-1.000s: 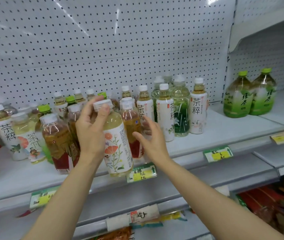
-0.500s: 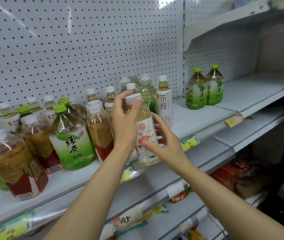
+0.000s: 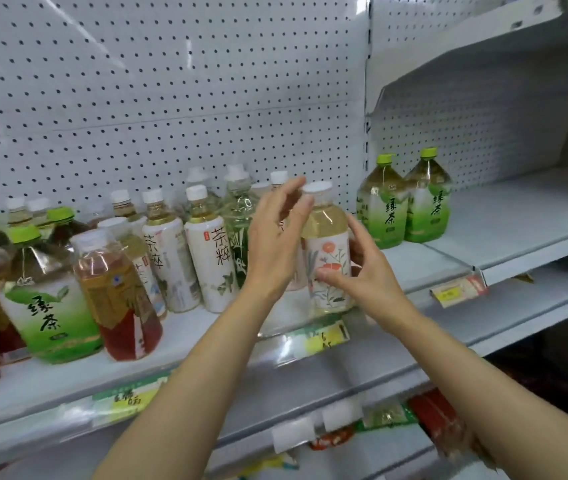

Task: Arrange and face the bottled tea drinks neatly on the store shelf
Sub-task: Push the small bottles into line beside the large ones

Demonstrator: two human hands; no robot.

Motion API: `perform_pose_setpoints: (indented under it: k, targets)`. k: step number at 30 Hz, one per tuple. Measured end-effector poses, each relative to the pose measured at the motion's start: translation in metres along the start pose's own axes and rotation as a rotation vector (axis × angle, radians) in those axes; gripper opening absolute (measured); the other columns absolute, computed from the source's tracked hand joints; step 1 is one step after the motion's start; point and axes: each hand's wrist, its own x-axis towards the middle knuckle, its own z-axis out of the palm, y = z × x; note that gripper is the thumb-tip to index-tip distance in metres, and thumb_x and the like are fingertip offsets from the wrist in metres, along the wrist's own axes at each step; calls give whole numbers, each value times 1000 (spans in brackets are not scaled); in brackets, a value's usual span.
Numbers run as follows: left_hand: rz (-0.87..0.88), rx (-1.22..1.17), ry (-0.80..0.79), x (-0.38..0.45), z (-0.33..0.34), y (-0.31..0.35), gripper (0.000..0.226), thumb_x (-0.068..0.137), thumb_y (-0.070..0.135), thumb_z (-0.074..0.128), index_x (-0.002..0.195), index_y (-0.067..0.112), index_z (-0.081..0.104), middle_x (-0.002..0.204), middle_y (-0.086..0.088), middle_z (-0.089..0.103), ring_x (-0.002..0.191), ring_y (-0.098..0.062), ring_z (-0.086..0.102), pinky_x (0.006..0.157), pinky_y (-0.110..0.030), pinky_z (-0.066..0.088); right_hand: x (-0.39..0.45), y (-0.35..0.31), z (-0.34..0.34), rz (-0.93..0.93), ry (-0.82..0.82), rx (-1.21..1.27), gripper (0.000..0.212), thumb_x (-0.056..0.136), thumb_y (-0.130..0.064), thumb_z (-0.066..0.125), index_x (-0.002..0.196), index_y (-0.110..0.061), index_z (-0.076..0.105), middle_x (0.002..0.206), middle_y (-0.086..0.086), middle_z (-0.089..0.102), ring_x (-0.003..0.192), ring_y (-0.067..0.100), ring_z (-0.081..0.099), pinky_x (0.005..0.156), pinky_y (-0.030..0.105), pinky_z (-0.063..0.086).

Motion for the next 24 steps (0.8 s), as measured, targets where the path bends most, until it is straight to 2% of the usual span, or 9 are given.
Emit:
perform_pose_setpoints:
  k: [2, 5, 7, 9, 11, 15, 18, 21, 24]
  targets:
    - [60, 167, 39, 3, 3, -9, 37, 99, 34, 56, 134, 22, 60, 125, 8, 61, 115, -1, 54, 101, -23, 42, 16, 15, -23, 7, 8, -4, 92, 74, -8, 84, 141, -49, 35, 127, -2, 63, 109, 11, 65, 90, 32, 56]
    - [81, 443, 24, 2, 9, -24, 45, 100, 38, 55, 141, 21, 53, 134, 4, 56, 124, -9, 49, 105, -25, 37, 42, 34, -48, 20, -10, -14, 97, 74, -9, 84, 149, -41, 31, 138, -1, 57, 116, 9, 61, 96, 37, 55]
    - [84, 591, 0, 2, 13, -30, 49, 99, 40, 55, 143, 20, 50, 138, 1, 53, 128, -15, 45, 106, -23, 31, 56, 43, -57, 25, -15, 2, 97, 75, -5, 82, 146, -46, 29, 140, -2, 54, 113, 2, 61, 85, 25, 57]
    - [90, 717, -3, 5, 16, -33, 52, 97, 38, 59, 144, 18, 48, 140, -2, 51, 129, -18, 42, 105, -22, 28, 68, 52, -62, 47, -25, 18, 100, 76, -3, 80, 147, -48, 26, 141, -1, 53, 113, 6, 61, 77, 22, 57]
    - [104, 829, -14, 11, 18, -36, 58, 94, 37, 63, 145, 16, 46, 142, -3, 49, 130, -21, 42, 108, -28, 33, 80, 63, -63, 67, -37, 26, 101, 76, -3, 80, 150, -44, 25, 141, 1, 53, 116, 15, 60, 80, 29, 57]
    - [207, 1065, -39, 26, 19, -42, 60, 88, 35, 71, 140, 11, 51, 140, -9, 49, 125, -28, 48, 104, -40, 45, 94, 79, -61, 76, -67, 31, 100, 78, -4, 78, 152, -42, 23, 142, 0, 51, 116, 10, 58, 84, 36, 57]
    - [255, 1163, -39, 29, 17, -47, 61, 78, 27, 80, 132, 10, 57, 137, -11, 51, 119, -30, 52, 96, -39, 50, 98, 89, -61, 88, -78, 21, 98, 78, -5, 79, 150, -45, 25, 142, 0, 52, 120, 17, 57, 90, 45, 56]
    - [292, 1172, -62, 27, 16, -52, 60, 75, 22, 81, 130, 11, 58, 136, -12, 49, 113, -29, 53, 92, -38, 50, 101, 96, -61, 80, -88, 19, 93, 80, -5, 77, 147, -45, 27, 139, 0, 54, 118, 17, 58, 80, 31, 55]
    - [393, 1124, -1, 24, 9, -54, 56, 80, 22, 78, 131, 10, 59, 136, -11, 51, 117, -27, 51, 98, -35, 44, 106, 97, -64, 88, -137, 0, 94, 82, -6, 75, 151, -44, 24, 137, -1, 56, 120, 21, 58, 88, 46, 55]
